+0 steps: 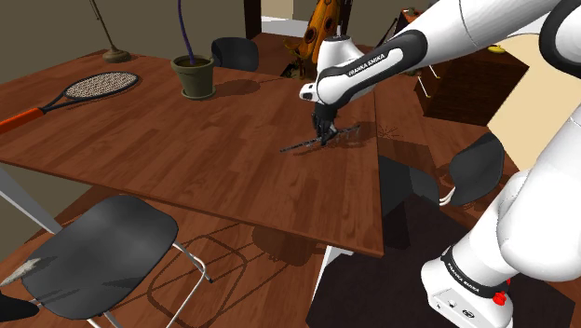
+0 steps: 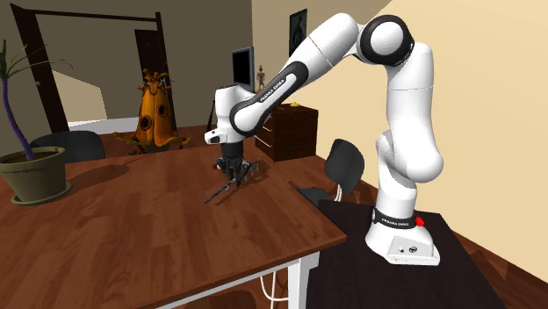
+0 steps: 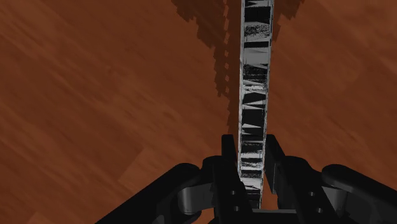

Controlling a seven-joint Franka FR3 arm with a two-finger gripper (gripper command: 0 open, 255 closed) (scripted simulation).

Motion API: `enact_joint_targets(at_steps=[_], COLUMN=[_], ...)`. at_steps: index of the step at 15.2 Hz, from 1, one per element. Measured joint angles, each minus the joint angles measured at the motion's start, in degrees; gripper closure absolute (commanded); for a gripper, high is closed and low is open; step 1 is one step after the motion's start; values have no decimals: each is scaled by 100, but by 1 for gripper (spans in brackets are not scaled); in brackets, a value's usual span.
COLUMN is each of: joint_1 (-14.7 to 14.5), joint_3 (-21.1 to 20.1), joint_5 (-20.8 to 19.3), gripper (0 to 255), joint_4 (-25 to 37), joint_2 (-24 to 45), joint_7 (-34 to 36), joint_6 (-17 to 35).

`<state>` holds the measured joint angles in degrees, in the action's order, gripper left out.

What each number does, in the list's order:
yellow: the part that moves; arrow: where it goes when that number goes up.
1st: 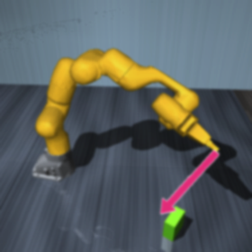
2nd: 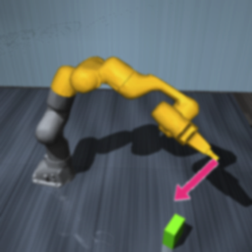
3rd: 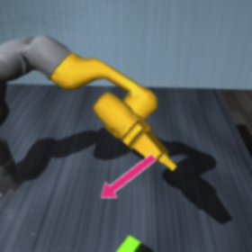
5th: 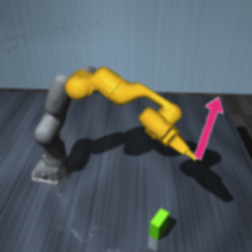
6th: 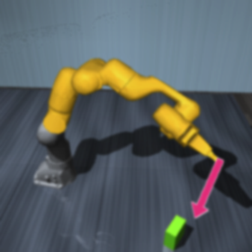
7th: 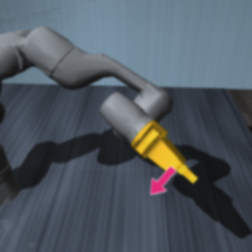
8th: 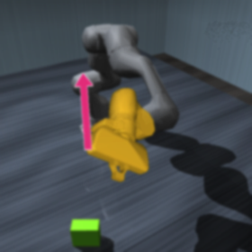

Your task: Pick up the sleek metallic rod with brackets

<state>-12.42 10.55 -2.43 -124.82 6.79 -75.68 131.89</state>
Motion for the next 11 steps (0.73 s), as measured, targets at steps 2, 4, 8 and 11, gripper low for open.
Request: enact_joint_targets(at_steps=[2,4,8,11], joint_1=[-6,-9,-18,-26], joint_3=[0,3,0,-4], joint_5=[-16,-36,-59,-78], gripper=[255,255,255,255], joint_4=[59,80,240,354], joint_2=[-85,-201,-344,-464], joint_7=[9,16,27,38], joint_6=[-142,-277,-579,-812])
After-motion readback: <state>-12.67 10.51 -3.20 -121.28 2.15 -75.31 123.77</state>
